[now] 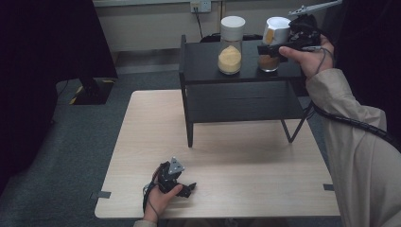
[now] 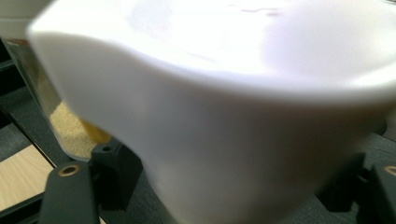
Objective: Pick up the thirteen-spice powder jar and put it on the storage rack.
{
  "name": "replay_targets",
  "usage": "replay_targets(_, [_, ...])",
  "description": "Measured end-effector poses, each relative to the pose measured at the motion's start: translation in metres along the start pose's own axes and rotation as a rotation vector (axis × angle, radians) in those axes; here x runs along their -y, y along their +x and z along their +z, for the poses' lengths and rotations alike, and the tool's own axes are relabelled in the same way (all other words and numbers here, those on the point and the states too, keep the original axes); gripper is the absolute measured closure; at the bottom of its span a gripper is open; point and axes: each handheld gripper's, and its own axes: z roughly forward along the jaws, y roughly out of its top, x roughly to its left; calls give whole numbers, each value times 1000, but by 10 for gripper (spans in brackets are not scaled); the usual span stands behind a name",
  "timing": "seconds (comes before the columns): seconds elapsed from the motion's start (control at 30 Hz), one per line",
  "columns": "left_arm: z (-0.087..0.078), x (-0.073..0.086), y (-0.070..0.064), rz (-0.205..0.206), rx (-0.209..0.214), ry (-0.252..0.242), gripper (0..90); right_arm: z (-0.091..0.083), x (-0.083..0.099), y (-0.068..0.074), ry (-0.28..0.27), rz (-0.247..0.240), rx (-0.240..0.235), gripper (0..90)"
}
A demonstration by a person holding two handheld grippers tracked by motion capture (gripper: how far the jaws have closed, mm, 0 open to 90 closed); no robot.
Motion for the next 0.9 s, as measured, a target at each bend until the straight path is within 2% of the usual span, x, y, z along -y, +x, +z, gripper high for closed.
replay_targets(0.13, [0, 0, 0, 0, 0, 0, 0, -5, -3, 3, 0, 17, 11, 127])
replay_targets(0.33, [0, 0, 0, 0, 0, 0, 0, -10, -1, 7, 2, 36, 20, 66])
replay_targets(0.77, [0, 0, 0, 0, 0, 0, 0, -21, 10, 18, 1, 54, 45, 0])
replay_targets(0.9, [0, 0, 0, 0, 0, 0, 0, -25, 15, 16, 2, 70, 26, 0])
